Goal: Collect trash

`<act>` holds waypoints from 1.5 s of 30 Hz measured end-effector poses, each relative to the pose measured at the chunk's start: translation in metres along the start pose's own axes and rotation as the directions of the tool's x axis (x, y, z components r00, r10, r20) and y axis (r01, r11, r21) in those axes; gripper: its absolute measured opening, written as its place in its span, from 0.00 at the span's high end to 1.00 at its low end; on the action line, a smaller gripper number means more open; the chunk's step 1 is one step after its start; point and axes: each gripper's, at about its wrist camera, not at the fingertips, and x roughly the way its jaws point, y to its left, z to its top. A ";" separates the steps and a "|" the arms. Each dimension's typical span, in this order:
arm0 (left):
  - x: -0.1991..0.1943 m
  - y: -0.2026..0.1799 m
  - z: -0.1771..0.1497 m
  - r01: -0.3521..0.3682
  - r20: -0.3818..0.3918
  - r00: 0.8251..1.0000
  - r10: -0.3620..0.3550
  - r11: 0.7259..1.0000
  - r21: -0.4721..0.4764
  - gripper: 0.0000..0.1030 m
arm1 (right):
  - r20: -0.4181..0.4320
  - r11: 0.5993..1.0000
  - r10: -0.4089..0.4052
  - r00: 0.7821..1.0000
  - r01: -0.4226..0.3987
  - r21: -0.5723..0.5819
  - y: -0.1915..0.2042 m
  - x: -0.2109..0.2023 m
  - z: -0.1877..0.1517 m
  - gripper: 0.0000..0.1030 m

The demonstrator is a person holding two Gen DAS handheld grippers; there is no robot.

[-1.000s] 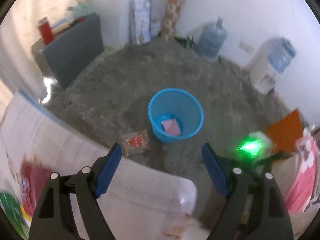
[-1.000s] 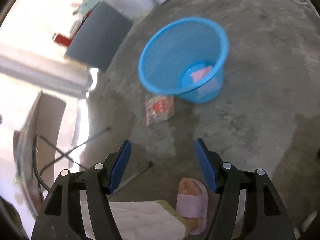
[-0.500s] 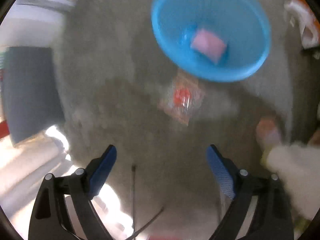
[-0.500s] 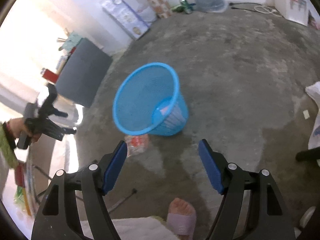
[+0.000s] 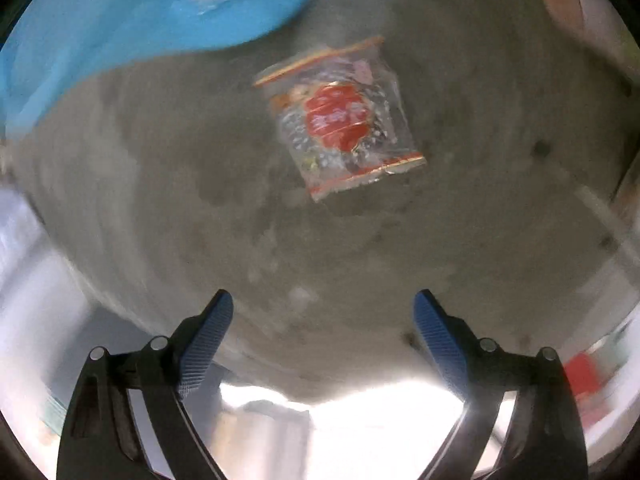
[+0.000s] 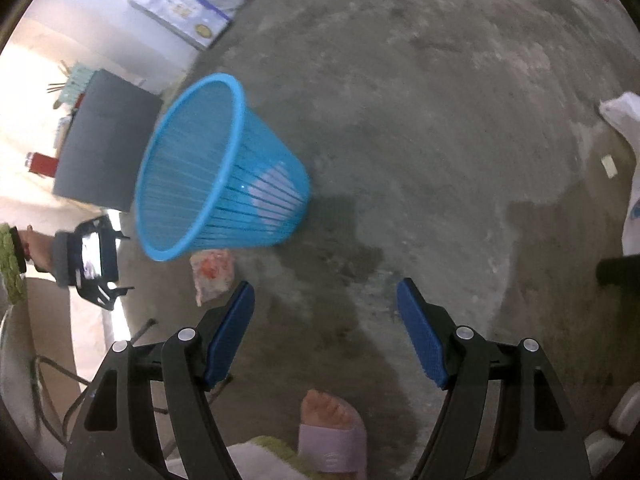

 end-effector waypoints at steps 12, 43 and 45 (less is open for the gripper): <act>0.063 -0.043 0.061 -0.219 0.353 0.913 0.203 0.976 0.004 0.13 | -0.159 0.996 0.003 0.987 0.012 0.090 -0.031 0.049 -0.018 0.32; 0.114 0.037 0.070 0.276 0.373 0.910 -0.182 0.936 -0.217 0.43 | -0.190 0.998 -0.030 0.981 0.039 0.040 -0.011 0.059 -0.029 0.32; 0.112 0.041 0.070 0.275 0.366 0.912 -0.186 0.938 -0.210 0.58 | -0.182 0.998 -0.043 0.982 0.049 0.034 -0.011 0.058 -0.029 0.32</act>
